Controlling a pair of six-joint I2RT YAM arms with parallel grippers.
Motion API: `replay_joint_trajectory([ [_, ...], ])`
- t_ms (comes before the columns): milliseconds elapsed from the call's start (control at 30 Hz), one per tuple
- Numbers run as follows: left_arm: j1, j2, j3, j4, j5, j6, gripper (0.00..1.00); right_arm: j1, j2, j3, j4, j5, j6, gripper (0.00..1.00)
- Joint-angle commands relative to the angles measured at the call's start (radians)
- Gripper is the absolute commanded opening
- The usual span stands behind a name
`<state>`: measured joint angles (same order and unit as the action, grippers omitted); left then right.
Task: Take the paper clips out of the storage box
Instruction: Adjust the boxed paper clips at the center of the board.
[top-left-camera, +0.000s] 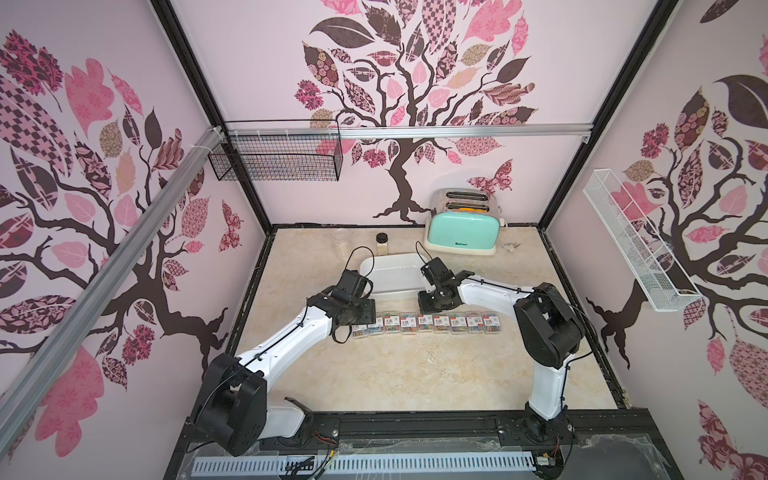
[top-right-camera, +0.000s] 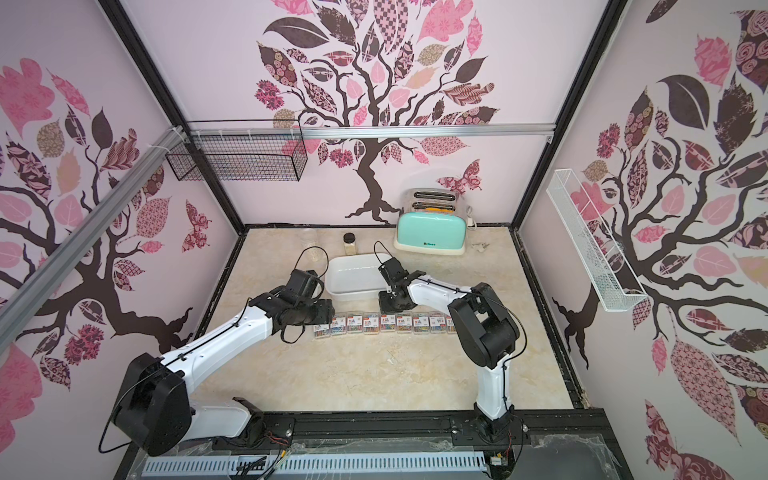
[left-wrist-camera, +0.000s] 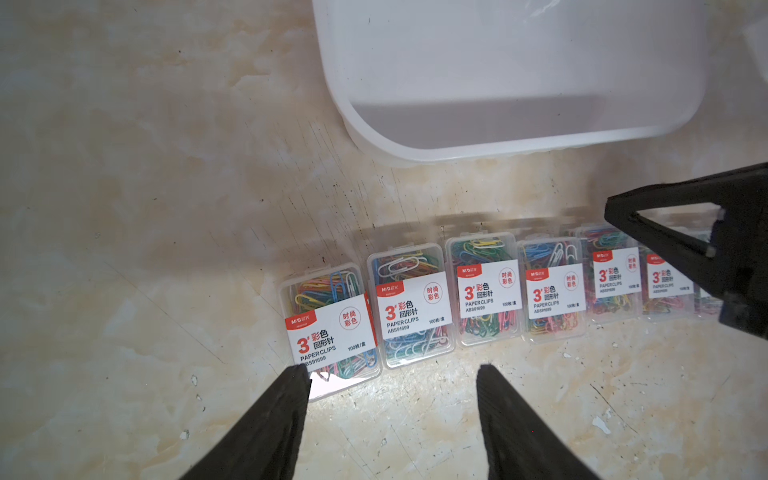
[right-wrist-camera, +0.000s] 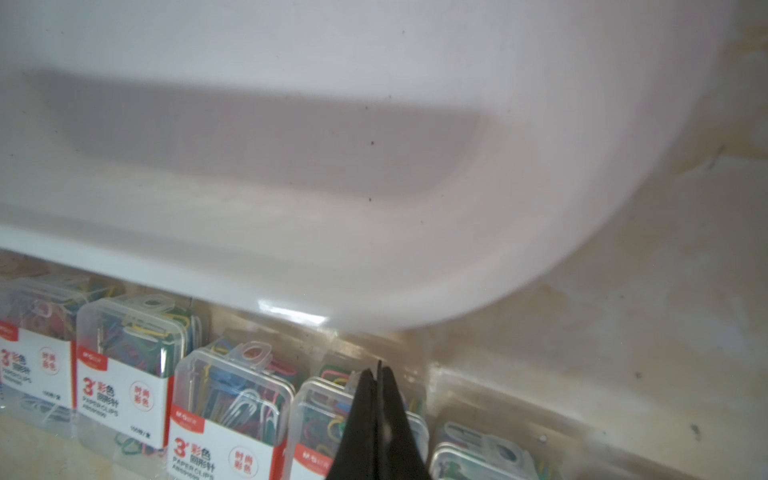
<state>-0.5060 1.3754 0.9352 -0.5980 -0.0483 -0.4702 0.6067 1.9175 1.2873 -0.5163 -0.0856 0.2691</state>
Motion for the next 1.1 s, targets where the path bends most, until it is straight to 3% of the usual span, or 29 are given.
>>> replay_joint_trajectory([
  [0,-0.009,0.035,0.035,0.032,0.007,0.016,0.69,0.011,-0.022,-0.003,-0.025,-0.013,0.006,0.00],
  [533,-0.013,0.209,0.106,0.086,0.010,0.039,0.70,0.021,-0.080,0.008,-0.045,0.026,0.003,0.00],
  [800,-0.015,0.299,0.161,0.096,0.012,0.049,0.71,0.021,-0.135,0.077,-0.094,0.035,-0.009,0.06],
  [1067,-0.025,0.386,0.200,0.102,0.017,0.050,0.63,0.019,-0.219,0.113,-0.136,0.057,-0.022,0.06],
])
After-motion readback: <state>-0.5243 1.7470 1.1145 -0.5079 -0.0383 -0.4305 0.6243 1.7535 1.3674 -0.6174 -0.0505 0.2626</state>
